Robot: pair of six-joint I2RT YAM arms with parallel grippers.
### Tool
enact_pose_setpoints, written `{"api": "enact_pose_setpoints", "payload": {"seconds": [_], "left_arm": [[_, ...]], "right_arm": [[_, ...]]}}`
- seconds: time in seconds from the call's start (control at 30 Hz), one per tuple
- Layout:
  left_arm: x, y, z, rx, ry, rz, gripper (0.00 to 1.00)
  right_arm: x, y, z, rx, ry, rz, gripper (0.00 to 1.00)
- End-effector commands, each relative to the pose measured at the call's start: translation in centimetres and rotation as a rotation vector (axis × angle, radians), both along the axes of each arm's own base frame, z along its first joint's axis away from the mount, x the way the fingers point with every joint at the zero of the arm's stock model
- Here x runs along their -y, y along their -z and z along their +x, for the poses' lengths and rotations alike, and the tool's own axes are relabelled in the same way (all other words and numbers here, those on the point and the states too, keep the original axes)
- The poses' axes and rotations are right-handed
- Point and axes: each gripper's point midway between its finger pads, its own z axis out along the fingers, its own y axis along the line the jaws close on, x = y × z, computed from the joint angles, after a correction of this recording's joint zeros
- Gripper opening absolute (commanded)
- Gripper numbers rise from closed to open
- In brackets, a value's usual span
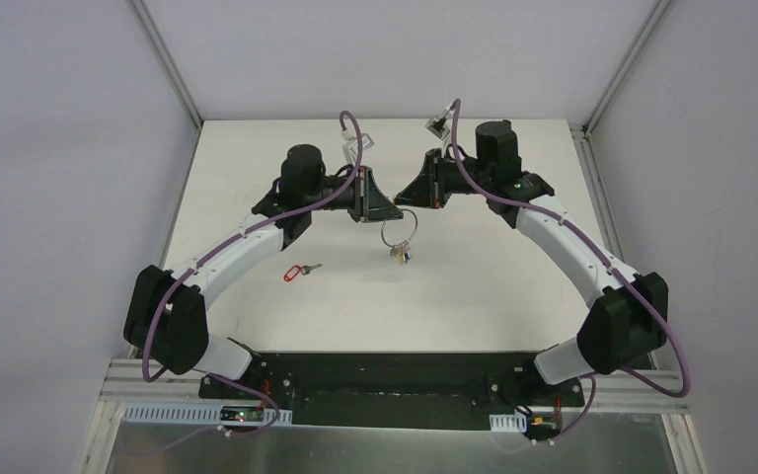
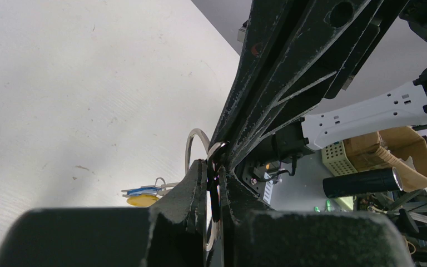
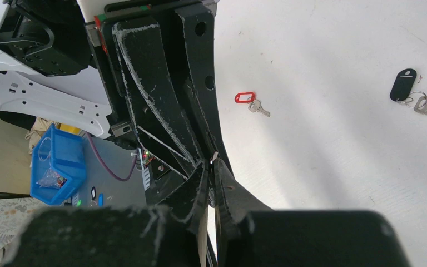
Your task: Put the keys on the keyring
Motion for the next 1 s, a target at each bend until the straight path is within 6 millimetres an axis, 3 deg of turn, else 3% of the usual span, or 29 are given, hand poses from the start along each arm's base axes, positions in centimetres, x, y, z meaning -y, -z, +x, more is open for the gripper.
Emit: {"api": "enact_pose_setpoints", "payload": {"seconds": [0.0, 0.33, 0.97], "left_arm": [[0.2, -3.9, 0.1, 0.126, 0.007, -0.061, 0.00], [0.1, -3.8, 0.0, 0.130, 0.007, -0.059, 0.00], [0.2, -3.4, 0.2, 0.125, 0.008, -0.055, 0.00]], "right_arm": [[-0.1, -0.8, 0.0, 0.056, -0.014, 0.010, 0.06], [0.5, -1.4, 0.2, 0.069, 0.007, 0.011, 0.14], [0.8, -2.0, 0.0, 0.071, -0.012, 0.039, 0.15]]}}
